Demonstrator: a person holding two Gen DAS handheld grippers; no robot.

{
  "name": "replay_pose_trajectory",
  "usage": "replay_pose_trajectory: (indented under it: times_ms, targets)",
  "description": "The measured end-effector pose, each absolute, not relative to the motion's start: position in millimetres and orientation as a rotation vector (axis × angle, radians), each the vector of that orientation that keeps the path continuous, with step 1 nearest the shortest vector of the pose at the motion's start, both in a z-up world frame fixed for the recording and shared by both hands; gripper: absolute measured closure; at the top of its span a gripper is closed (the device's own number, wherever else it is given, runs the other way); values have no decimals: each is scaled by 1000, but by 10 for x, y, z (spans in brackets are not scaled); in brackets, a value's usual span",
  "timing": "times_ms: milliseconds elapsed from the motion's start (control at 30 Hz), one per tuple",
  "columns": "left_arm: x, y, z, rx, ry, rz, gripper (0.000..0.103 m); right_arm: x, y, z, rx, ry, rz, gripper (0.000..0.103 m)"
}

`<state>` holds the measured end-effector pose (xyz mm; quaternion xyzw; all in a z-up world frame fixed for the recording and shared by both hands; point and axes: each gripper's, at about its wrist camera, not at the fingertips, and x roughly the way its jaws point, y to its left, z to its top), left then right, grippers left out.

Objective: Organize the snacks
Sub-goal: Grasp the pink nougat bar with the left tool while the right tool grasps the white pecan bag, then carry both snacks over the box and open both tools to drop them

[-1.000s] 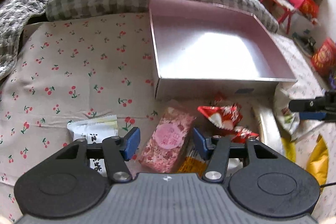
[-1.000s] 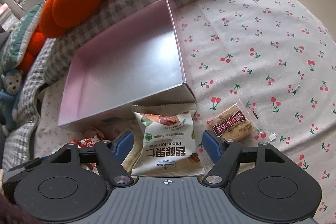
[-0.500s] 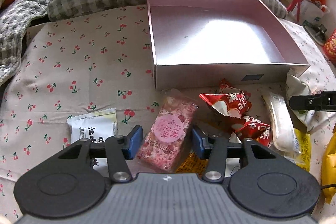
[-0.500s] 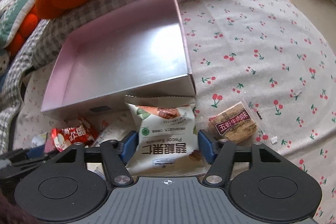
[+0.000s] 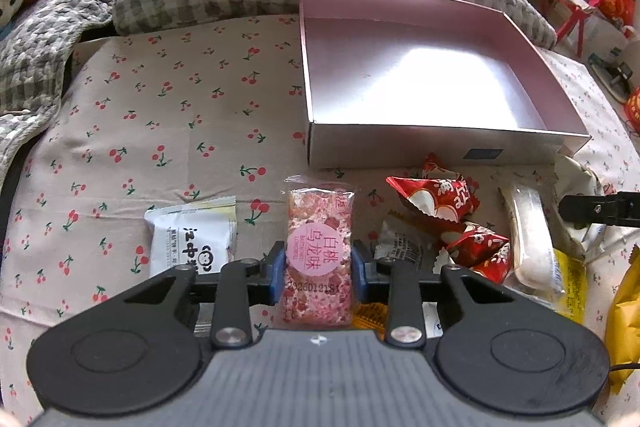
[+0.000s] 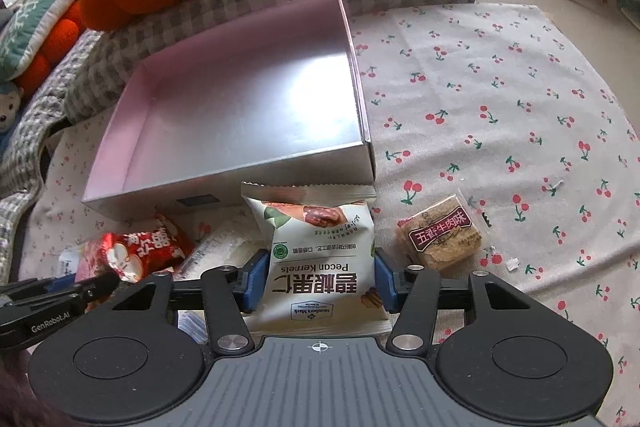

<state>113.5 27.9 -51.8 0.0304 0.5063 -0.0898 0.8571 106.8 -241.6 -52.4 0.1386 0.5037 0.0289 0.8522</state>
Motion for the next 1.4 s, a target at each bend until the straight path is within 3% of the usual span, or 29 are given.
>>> replay_pose_trajectory:
  times_ms: [1000,1400]
  targets:
    - [1105,479,-4,-115,917,-145,74,908,-2474,15,383,909,130,50]
    - [1324,161,32,-131,819,-148,74,1128,-2523,0,411,849,135,50]
